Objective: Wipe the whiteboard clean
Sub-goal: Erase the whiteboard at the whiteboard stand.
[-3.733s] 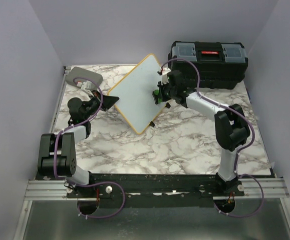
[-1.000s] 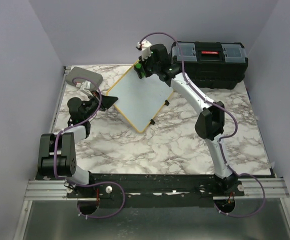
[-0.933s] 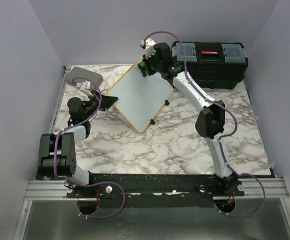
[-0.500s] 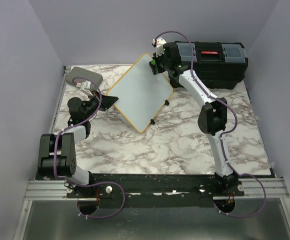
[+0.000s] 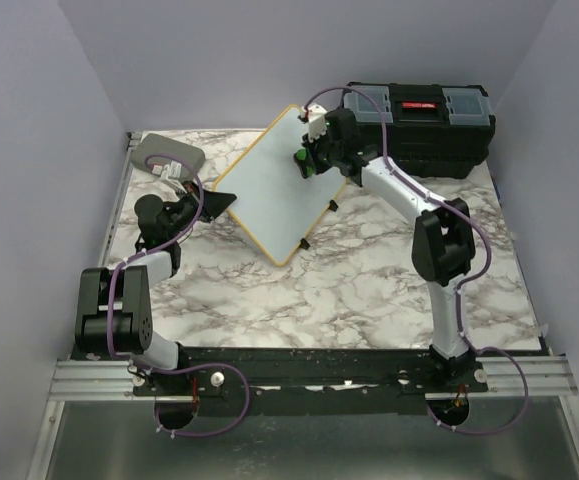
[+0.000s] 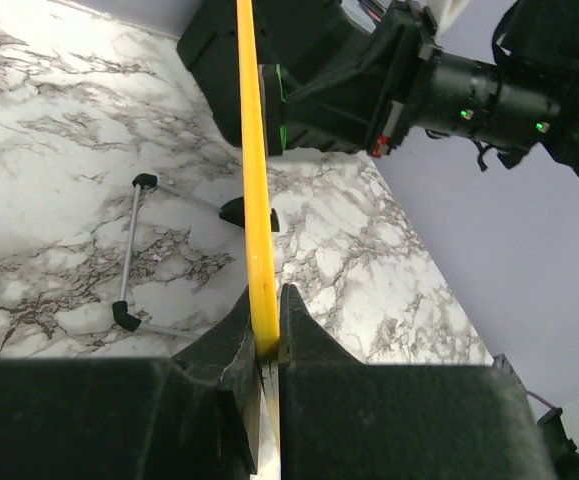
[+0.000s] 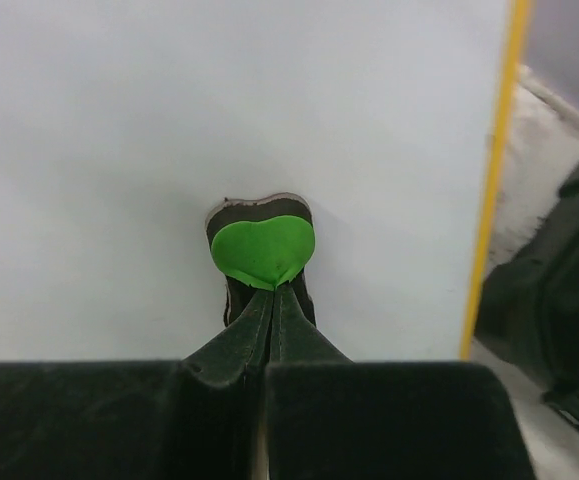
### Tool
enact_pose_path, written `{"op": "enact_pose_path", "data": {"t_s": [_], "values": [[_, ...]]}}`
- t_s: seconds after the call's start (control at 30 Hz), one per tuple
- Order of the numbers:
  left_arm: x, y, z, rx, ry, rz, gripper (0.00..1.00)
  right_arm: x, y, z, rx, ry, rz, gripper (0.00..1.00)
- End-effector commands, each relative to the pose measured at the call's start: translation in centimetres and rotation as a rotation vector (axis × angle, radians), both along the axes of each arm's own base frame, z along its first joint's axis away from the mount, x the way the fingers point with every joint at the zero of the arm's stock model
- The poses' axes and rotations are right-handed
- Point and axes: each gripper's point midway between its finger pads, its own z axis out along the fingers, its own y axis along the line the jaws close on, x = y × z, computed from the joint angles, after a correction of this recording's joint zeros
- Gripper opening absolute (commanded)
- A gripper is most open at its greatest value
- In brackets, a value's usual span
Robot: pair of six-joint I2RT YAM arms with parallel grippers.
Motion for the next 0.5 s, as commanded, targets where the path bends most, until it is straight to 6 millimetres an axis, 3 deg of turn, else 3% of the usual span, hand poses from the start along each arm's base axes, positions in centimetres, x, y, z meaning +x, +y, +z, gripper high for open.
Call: {"op": "enact_pose_path", "data": {"t_s": [0.0, 0.23, 0.37, 0.47], "values": [[-2.5, -2.4, 0.8, 0.025, -0.049, -0.172, 0.00, -7.4, 9.0, 2.2, 0.112, 0.037, 0.204, 0.01], [-2.7, -2.4, 0.7, 0.023, -0.049, -0.172, 0.00, -12.3, 14.0, 2.2, 0.112, 0.062, 0.231, 0.01], [-2.8, -2.5, 0.8, 0.024, -0.053, -0.171, 0.00, -14.9, 15.4, 0.5, 0.097, 0.115, 0.255, 0.01], [-2.7, -2.5, 0.8, 0.023, -0.054, -0.171, 0.00, -16.8, 15.2, -1.3, 0.076, 0.166, 0.276, 0.00]]}}
